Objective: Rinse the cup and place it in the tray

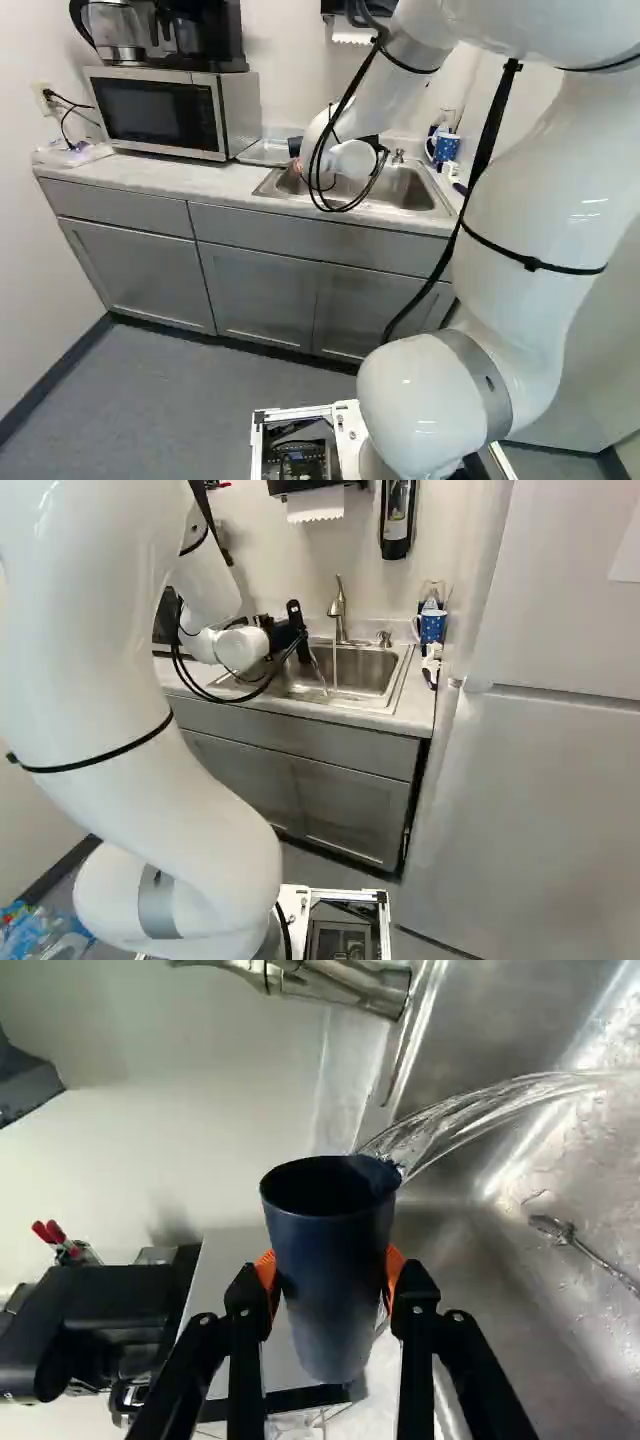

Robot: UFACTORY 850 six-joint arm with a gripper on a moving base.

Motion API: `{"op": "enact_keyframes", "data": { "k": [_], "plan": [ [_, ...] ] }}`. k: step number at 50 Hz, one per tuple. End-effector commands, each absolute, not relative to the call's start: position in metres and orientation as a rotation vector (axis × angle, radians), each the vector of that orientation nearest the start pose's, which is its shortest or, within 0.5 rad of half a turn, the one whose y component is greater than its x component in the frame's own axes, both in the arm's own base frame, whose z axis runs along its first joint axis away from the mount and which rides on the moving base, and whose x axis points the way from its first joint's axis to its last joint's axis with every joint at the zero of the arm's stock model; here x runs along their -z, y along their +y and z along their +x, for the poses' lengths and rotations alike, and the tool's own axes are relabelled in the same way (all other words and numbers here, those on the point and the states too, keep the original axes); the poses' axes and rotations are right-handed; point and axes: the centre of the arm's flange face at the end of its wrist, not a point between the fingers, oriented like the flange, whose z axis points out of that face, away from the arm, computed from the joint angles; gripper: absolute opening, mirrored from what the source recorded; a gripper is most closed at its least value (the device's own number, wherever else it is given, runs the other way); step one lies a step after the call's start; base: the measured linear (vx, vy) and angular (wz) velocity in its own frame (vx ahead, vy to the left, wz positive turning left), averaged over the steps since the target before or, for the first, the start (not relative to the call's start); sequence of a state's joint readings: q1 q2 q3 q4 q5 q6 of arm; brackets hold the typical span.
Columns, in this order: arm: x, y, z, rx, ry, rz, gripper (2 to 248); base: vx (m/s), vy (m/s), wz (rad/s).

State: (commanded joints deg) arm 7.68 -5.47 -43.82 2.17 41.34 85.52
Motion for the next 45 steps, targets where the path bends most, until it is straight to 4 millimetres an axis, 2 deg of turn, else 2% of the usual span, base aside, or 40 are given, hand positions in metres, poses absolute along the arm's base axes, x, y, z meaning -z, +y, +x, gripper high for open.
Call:
{"op": "enact_keyframes", "data": {
  "k": [26,45],
  "plan": [
    [-0.4951,0.0656,0.5034,0.894,1.371,-1.228,121,0.0,0.0,0.0],
    [-0.4951,0.0656,0.5034,0.894,1.371,-1.228,121,0.0,0.0,0.0]
  ]
}}
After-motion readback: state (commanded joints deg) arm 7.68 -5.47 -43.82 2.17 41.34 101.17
